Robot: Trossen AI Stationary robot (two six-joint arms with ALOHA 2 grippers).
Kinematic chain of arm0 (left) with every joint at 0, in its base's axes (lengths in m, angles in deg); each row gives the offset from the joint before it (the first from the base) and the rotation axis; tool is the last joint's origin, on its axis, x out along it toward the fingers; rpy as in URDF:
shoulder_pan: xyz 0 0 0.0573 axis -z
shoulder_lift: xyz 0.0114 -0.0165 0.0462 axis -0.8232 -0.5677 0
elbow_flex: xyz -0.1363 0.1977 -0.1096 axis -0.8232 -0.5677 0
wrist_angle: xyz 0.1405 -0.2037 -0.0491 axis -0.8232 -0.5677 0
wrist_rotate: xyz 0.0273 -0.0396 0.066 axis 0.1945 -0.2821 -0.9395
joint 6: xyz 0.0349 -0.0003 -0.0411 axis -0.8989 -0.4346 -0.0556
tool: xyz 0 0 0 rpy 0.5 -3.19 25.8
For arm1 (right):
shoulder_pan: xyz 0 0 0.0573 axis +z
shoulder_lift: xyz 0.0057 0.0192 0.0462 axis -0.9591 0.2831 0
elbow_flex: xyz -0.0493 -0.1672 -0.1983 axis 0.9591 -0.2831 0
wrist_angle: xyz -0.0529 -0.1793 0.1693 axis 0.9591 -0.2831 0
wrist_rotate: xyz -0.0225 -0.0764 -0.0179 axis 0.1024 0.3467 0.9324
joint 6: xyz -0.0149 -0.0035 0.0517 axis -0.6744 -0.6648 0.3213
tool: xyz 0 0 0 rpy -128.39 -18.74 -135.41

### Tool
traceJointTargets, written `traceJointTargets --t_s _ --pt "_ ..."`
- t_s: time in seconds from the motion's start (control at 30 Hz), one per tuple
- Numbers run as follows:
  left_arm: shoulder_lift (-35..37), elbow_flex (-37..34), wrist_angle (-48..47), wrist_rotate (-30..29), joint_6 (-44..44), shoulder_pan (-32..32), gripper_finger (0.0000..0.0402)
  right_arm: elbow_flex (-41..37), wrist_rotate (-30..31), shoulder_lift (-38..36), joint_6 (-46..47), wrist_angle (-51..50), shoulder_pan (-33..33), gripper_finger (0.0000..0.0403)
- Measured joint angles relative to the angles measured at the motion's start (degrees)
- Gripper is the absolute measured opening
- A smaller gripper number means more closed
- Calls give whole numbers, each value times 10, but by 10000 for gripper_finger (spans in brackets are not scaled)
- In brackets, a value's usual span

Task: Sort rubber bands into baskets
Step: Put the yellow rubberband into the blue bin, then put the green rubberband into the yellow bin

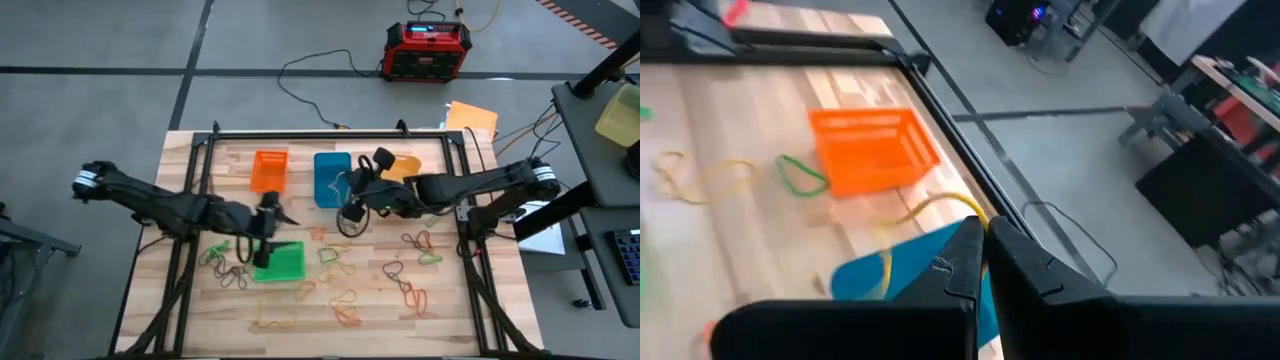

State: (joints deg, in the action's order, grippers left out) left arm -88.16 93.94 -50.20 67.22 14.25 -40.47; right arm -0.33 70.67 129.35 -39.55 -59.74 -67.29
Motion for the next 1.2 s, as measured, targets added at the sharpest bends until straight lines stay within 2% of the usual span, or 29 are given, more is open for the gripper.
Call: traceJointTargets --t_s 0.33,0.6,0.67,0.77,0.87,1.1,1.2 --pt "154 -105 62 -57 33 0 208 2 0 106 -11 18 -83 9" --pt "200 -140 74 -57 59 0 208 6 -1 153 -10 17 -117 9" --pt "200 -142 74 -57 60 0 208 6 -15 154 -7 17 -121 9" --pt "197 -143 75 -57 60 0 208 6 -78 152 13 17 -131 16" --pt "194 -143 76 -57 60 0 208 6 -121 148 35 14 -141 42" --pt "192 -143 76 -57 62 0 208 6 -153 131 48 11 -151 135" --pt "192 -143 74 -57 67 0 208 6 -210 98 41 13 -143 162"
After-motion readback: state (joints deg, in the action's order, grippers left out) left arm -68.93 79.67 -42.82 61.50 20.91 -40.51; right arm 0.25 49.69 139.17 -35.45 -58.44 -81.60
